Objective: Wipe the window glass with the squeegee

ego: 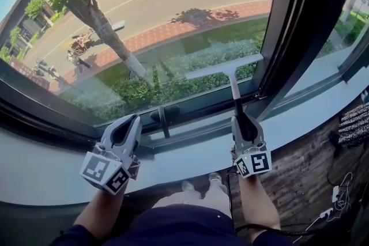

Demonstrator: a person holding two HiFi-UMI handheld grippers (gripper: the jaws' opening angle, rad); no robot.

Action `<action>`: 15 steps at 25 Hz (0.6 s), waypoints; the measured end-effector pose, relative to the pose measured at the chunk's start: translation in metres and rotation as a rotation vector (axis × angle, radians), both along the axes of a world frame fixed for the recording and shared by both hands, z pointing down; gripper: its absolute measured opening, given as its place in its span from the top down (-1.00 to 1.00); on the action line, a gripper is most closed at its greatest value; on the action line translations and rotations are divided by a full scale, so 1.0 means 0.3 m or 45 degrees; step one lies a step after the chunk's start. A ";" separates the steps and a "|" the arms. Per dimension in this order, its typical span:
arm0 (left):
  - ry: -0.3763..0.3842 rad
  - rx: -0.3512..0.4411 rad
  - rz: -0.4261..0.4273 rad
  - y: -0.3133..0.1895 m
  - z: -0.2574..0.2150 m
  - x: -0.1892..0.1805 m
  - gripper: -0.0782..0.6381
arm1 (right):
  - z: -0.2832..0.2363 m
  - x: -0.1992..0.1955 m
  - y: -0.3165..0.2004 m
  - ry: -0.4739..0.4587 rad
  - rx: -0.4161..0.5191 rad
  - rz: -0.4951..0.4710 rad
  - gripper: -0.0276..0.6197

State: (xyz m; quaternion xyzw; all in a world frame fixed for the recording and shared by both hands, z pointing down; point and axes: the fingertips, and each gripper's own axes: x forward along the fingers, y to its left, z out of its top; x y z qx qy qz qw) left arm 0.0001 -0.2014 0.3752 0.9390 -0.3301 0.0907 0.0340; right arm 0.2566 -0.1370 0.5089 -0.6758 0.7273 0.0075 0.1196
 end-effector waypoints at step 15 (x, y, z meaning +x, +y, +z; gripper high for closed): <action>-0.048 -0.043 0.023 -0.009 0.022 0.048 0.77 | 0.085 -0.007 0.007 -0.070 -0.062 -0.032 0.60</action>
